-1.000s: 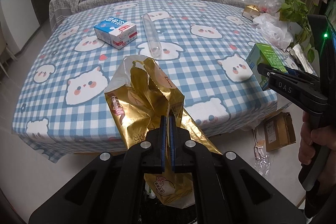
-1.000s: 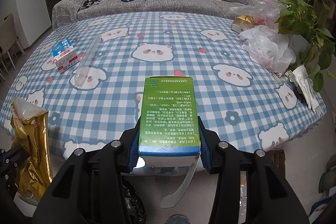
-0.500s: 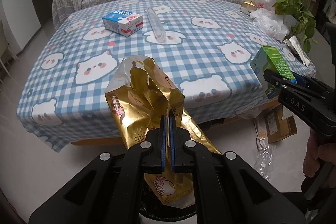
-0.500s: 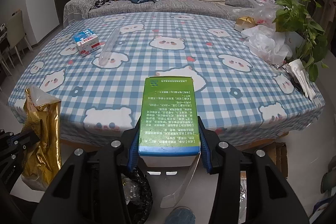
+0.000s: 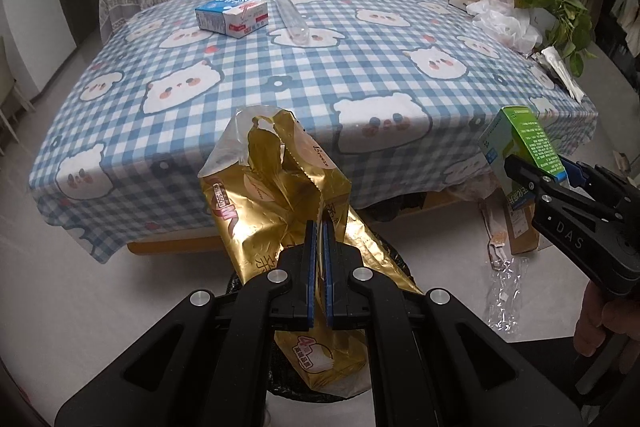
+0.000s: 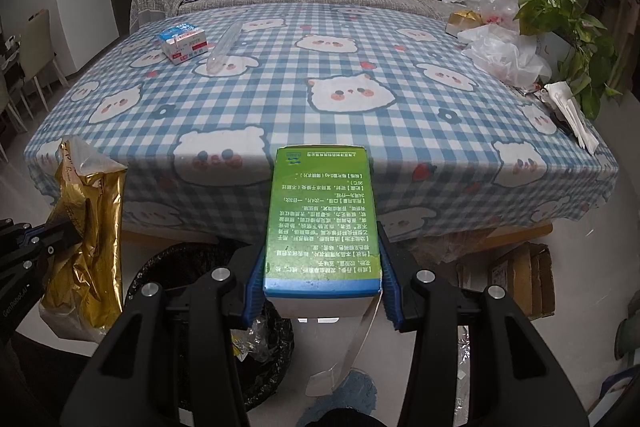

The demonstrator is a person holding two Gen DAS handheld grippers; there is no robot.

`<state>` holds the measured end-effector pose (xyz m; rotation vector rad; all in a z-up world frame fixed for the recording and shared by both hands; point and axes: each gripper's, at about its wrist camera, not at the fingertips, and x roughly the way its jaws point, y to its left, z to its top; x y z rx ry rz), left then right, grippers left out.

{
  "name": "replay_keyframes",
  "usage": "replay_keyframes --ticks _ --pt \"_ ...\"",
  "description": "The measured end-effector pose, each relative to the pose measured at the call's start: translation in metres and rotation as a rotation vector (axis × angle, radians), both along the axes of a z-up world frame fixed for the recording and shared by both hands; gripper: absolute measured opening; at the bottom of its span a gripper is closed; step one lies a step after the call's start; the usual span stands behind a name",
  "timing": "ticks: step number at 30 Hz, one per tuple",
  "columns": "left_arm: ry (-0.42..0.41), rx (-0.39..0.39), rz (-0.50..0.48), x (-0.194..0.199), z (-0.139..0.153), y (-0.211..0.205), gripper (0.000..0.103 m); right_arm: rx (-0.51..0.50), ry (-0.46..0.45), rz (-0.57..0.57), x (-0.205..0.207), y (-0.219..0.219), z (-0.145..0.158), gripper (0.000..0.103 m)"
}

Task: Collect trash
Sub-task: 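Carry the gold snack bag and green box with both tools over the black bin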

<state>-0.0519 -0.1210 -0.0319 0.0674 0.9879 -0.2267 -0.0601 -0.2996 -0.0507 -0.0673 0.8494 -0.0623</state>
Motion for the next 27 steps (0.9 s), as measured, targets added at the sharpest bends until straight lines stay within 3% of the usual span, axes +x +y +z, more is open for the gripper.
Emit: replay_keyframes --ticks 11,27 --pt "0.007 -0.003 -0.016 -0.026 -0.027 -0.001 0.002 0.010 0.053 -0.008 -0.040 -0.008 -0.045 0.044" --pt "0.095 0.023 -0.035 -0.035 -0.112 -0.015 0.002 0.006 0.132 -0.055 -0.059 -0.028 -0.101 0.044"
